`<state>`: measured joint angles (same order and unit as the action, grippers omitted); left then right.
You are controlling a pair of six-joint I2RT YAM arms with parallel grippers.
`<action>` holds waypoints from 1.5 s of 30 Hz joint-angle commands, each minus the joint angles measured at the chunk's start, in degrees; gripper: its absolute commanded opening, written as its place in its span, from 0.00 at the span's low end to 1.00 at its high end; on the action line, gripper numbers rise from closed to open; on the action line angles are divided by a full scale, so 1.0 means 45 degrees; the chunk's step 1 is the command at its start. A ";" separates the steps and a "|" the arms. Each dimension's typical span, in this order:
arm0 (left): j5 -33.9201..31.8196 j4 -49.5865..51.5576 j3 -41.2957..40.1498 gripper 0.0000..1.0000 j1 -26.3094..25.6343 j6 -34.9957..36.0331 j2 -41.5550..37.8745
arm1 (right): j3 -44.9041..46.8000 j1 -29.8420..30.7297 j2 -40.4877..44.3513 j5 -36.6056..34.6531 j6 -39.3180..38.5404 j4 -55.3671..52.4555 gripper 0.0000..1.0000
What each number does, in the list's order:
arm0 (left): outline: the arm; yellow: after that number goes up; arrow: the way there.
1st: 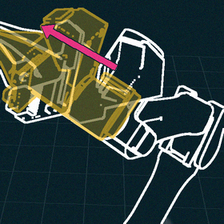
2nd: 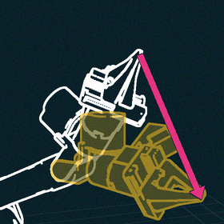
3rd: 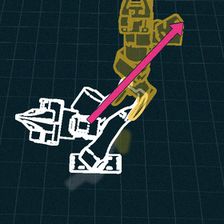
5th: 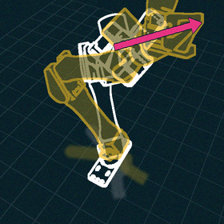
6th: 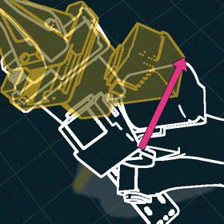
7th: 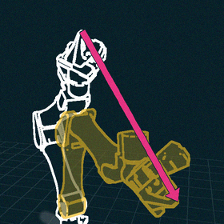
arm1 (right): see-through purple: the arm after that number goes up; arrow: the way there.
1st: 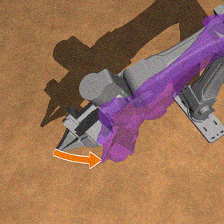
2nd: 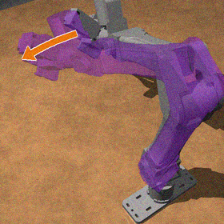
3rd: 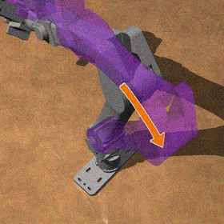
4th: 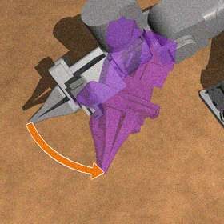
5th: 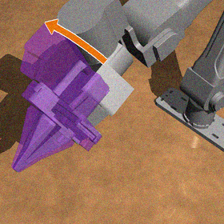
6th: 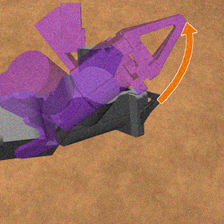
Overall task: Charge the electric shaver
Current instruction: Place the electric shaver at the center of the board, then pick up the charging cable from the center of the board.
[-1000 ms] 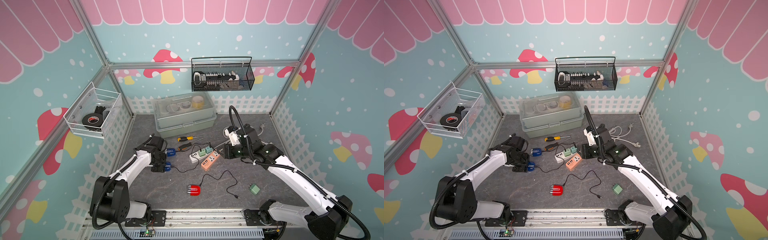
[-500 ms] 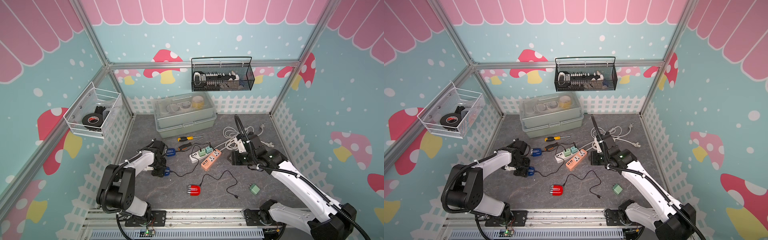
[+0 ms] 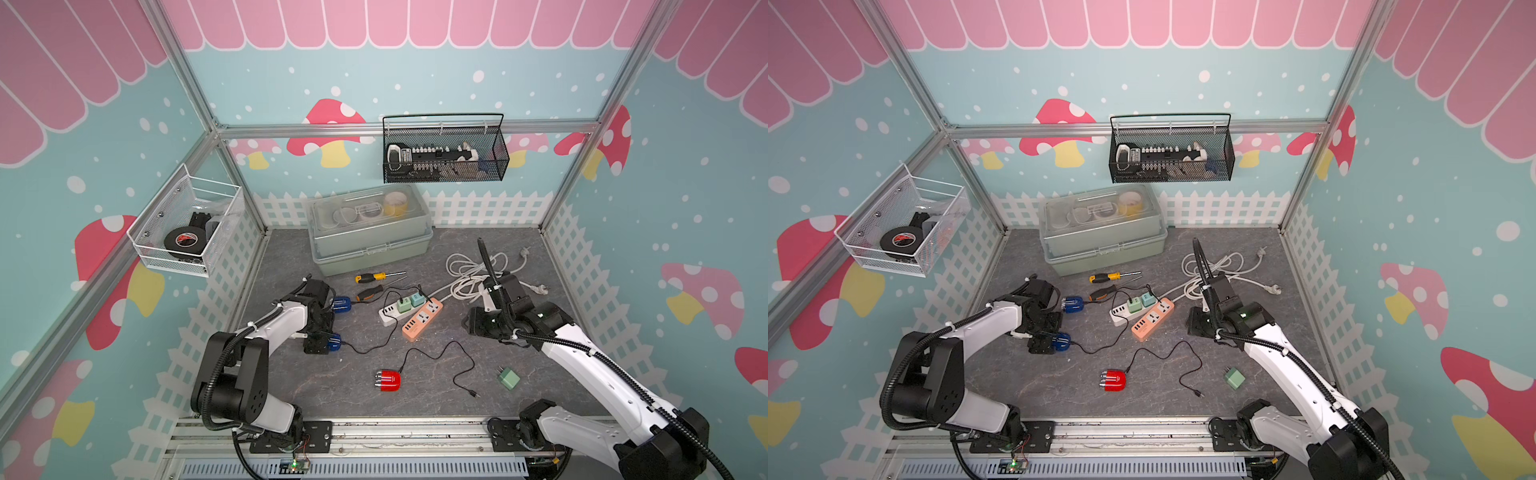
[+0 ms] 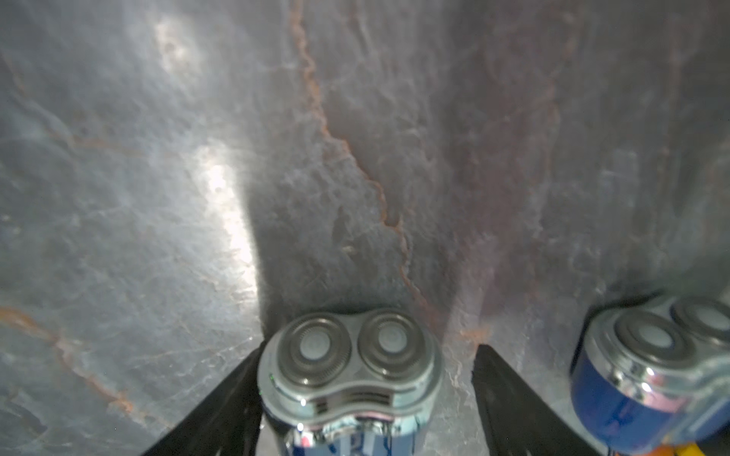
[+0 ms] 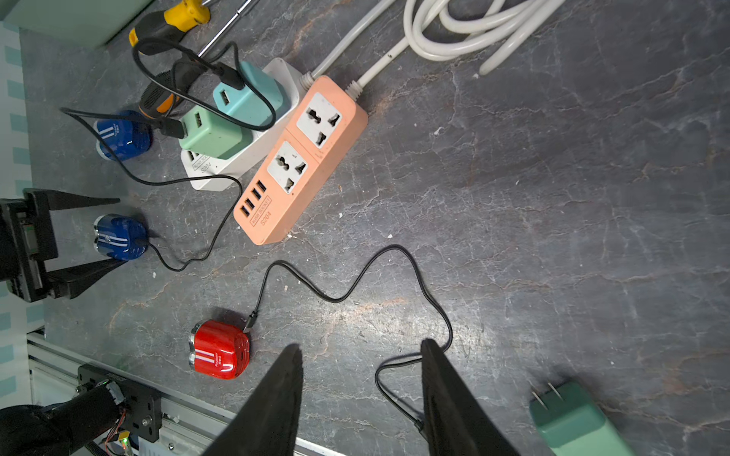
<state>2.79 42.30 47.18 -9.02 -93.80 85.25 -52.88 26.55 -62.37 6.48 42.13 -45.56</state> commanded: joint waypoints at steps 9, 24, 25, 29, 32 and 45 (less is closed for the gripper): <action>0.0553 -0.0203 0.0710 0.84 0.0018 0.3395 -0.1638 | 0.0306 -0.0104 0.0265 0.0450 -0.0600 -0.2217 0.46; 0.0338 0.1604 0.2928 0.78 -0.1486 0.6467 -0.2294 | 0.0671 0.2058 -0.1093 -0.0394 -0.1396 -0.3430 0.40; 0.0439 0.1785 0.3149 0.77 -0.1683 0.6847 -0.2165 | 0.0948 0.2193 -0.1100 -0.0275 -0.1257 -0.3295 0.40; 0.0571 0.2210 0.3624 0.73 -0.2459 0.7836 -0.1980 | 0.1852 0.2610 -0.0974 -0.0028 -0.0760 -0.2610 0.40; 0.0596 0.2155 0.3797 0.71 -0.3083 0.8450 -0.2029 | 0.2069 0.3059 -0.1147 -0.0072 -0.0744 -0.2396 0.39; 0.1434 0.2045 0.3826 0.64 -0.3955 0.9576 -0.2251 | 0.3128 0.4097 -0.1868 -0.0510 -0.0409 -0.1919 0.41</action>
<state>8.34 50.74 64.07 -26.76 -52.51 76.16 -38.94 44.07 -69.84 5.63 39.13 -54.57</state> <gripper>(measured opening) 0.641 0.408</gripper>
